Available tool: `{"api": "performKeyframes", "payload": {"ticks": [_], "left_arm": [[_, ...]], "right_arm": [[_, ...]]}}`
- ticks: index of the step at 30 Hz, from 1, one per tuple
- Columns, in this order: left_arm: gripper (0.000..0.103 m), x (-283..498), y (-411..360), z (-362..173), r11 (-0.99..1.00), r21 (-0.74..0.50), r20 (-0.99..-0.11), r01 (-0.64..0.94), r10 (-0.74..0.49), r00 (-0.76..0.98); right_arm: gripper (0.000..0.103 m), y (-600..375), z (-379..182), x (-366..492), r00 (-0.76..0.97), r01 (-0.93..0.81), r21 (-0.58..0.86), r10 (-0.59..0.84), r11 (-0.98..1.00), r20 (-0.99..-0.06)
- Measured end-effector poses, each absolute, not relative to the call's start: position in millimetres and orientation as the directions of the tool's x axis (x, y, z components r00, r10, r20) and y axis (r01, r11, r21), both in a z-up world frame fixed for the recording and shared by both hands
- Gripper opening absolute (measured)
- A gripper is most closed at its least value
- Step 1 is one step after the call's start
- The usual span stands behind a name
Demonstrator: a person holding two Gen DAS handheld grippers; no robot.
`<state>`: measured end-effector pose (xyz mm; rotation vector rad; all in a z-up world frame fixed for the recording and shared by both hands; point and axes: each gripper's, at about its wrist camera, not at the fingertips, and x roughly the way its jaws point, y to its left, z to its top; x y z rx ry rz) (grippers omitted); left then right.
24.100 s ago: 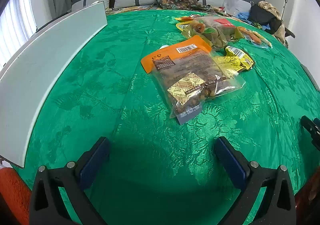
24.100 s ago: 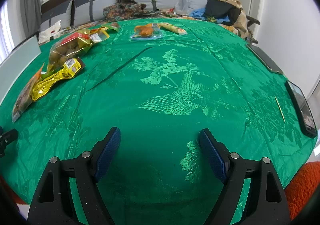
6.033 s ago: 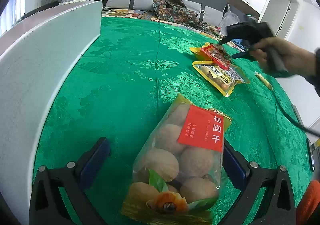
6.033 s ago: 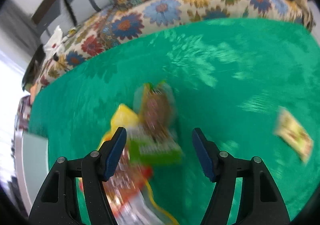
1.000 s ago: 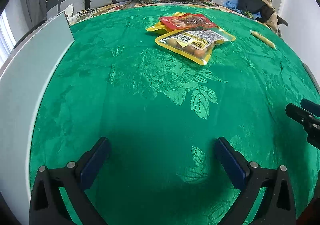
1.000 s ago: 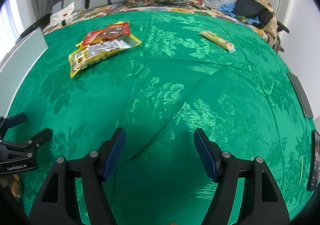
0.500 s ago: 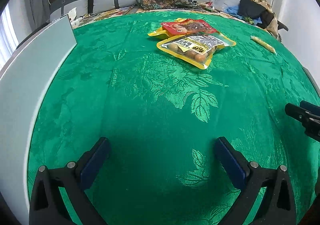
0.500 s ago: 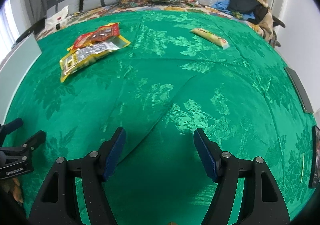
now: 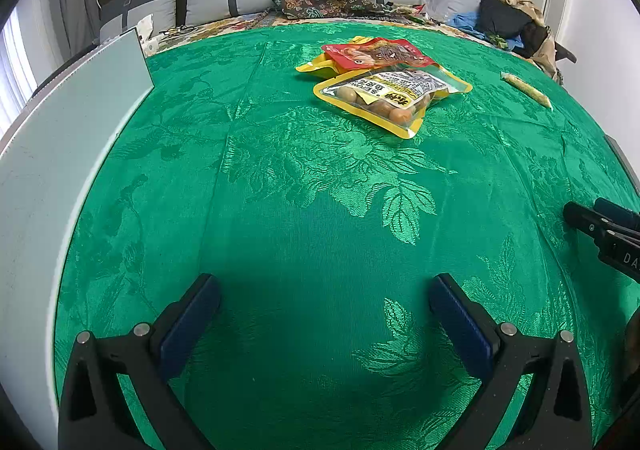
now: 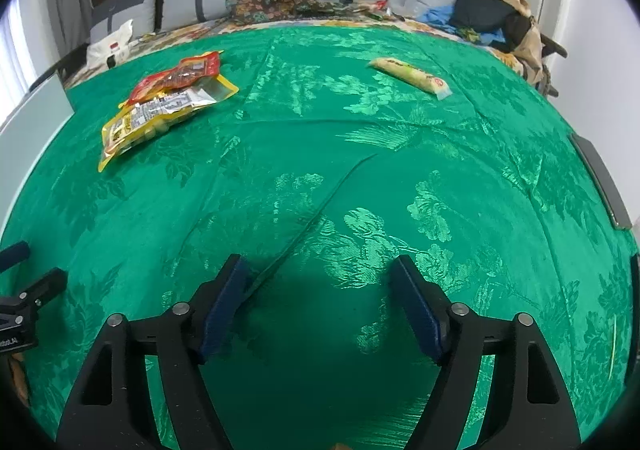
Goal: Organize snacks
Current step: 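Bring both tools back over the cloth toward the remaining snack packs, then grasp the yellow-bordered peanut pack with the left tool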
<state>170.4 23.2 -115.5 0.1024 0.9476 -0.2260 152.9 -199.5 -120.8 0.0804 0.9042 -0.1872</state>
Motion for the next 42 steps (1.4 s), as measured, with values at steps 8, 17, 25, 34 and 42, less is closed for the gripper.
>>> {"api": "performKeyframes", "payload": {"ticks": [8,17,25,34,42], "left_arm": [[0.103,180,21,-113,0.942,-0.011,-0.858,0.334,-0.181,0.482],[0.103,247,-31,-75,0.812,0.083,-0.887,0.577,-0.203,0.414],[0.103,344,-69,-95,0.824,0.055,-0.928,0.564,-0.167,0.334],[0.088,308,-44,-87,0.882,-0.034,-0.910,0.471,-0.222,0.350],[0.094,177,-6,-102,0.867,0.028,-0.945,0.497,-0.140,0.297]], "right_arm": [[0.080,-199,-121,153,0.603,0.195,-0.011,-0.129,0.981,-0.788],[0.080,-199,-121,153,0.603,0.196,-0.012,-0.130,0.981,-0.787],[0.080,-199,-121,153,0.603,0.197,-0.012,-0.131,0.980,-0.787],[0.080,-199,-121,153,0.603,0.197,-0.012,-0.131,0.980,-0.787],[0.080,-199,-121,153,0.603,0.197,-0.013,-0.131,0.980,-0.787]]}}
